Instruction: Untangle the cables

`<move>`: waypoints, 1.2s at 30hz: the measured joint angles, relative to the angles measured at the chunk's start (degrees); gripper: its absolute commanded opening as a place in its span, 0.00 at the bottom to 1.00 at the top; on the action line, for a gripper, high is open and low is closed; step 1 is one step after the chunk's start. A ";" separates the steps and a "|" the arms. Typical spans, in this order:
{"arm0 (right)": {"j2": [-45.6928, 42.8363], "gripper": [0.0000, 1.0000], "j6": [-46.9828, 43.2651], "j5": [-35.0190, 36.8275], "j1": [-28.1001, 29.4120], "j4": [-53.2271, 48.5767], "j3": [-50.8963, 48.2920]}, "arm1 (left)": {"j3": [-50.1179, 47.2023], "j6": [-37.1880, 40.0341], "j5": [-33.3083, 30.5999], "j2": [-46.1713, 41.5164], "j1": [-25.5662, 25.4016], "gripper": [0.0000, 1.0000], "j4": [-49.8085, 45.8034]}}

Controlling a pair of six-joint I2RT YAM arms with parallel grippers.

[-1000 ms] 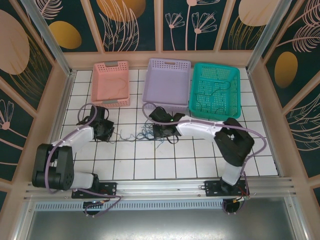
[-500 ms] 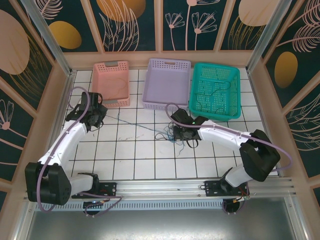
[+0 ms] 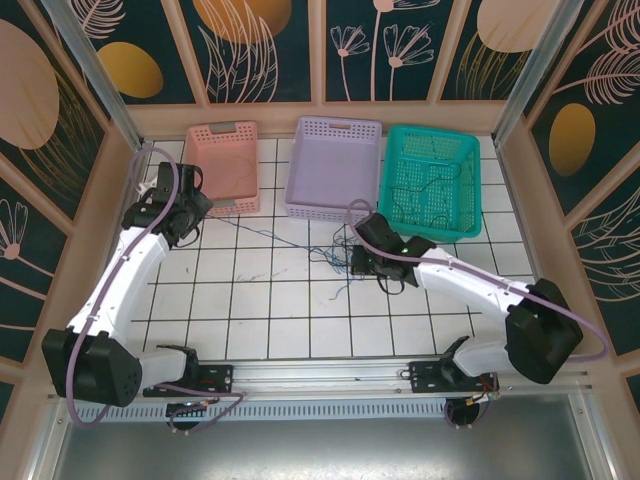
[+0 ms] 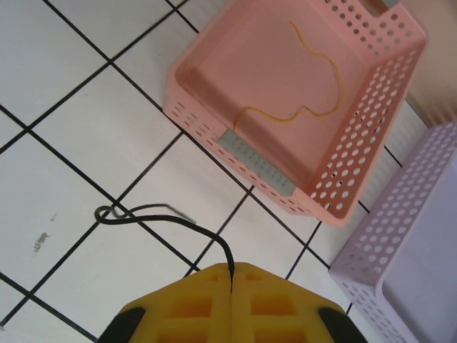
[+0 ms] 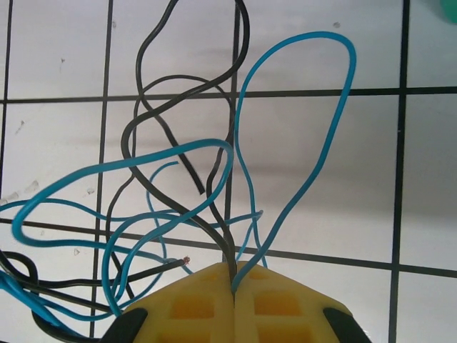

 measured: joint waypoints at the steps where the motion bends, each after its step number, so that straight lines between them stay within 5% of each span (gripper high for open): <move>1: -0.33 0.08 0.00 -0.46 -0.72 0.07 -0.48 | -0.39 0.76 1.79 0.00 0.00 0.00 1.36; 7: 1.38 0.31 0.68 -2.89 -3.17 -3.23 -3.39 | -6.86 3.58 15.02 -0.09 -0.81 0.00 16.85; 14: 1.86 0.41 1.66 -3.45 -2.75 -4.96 -4.17 | -8.92 6.19 29.09 -1.29 -6.80 0.00 28.11; 24: -10.03 0.65 -4.55 -3.76 2.36 1.25 0.94 | -7.98 10.45 41.97 -6.67 -6.97 0.00 35.54; 36: 9.31 0.63 -9.25 -10.58 2.84 13.73 9.42 | -2.19 11.65 46.86 -5.11 -6.97 0.00 36.65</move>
